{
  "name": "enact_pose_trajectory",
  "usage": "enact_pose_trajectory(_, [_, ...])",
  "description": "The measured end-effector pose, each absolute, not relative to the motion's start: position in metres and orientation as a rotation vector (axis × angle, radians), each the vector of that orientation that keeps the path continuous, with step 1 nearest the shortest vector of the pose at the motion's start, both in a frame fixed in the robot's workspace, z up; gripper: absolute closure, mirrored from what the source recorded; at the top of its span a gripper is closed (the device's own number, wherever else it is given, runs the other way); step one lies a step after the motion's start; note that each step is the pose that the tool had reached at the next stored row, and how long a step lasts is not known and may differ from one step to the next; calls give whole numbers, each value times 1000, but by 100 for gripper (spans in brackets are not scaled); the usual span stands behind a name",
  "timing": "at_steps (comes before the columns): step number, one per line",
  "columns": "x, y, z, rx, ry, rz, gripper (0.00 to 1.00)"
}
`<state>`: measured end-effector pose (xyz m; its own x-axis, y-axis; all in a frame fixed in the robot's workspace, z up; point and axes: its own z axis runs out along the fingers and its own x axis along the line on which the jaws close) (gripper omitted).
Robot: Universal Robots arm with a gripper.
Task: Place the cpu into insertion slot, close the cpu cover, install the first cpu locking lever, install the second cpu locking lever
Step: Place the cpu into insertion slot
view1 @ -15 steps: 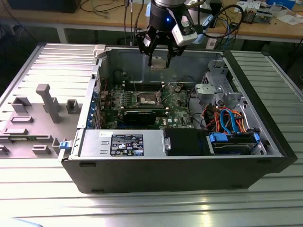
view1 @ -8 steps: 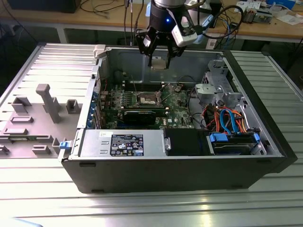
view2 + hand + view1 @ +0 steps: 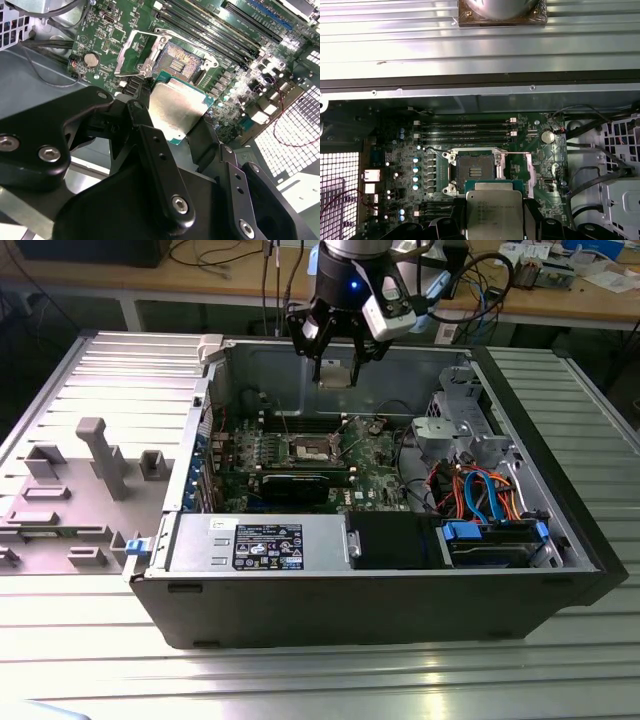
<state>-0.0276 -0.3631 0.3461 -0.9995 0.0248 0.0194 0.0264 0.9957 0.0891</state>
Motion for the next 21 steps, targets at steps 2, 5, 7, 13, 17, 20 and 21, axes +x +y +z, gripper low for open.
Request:
enact_pose_trajectory(2, [-28,-363,346,-40,-3120,-140,45])
enact_pose_trajectory(5, [-28,-363,345,-40,-3120,-140,45])
enact_pose_trajectory(7, [-28,-363,344,-40,-3120,-139,45])
enact_pose_trajectory(13, [-28,-363,342,-40,-3120,-139,45])
enact_pose_trajectory(17, [-28,-363,342,-40,-3120,-139,45])
enact_pose_trajectory(20, [-28,-363,341,-40,-3120,-137,45])
enact_pose_trajectory(21, [-28,-363,341,-40,-3120,-133,45])
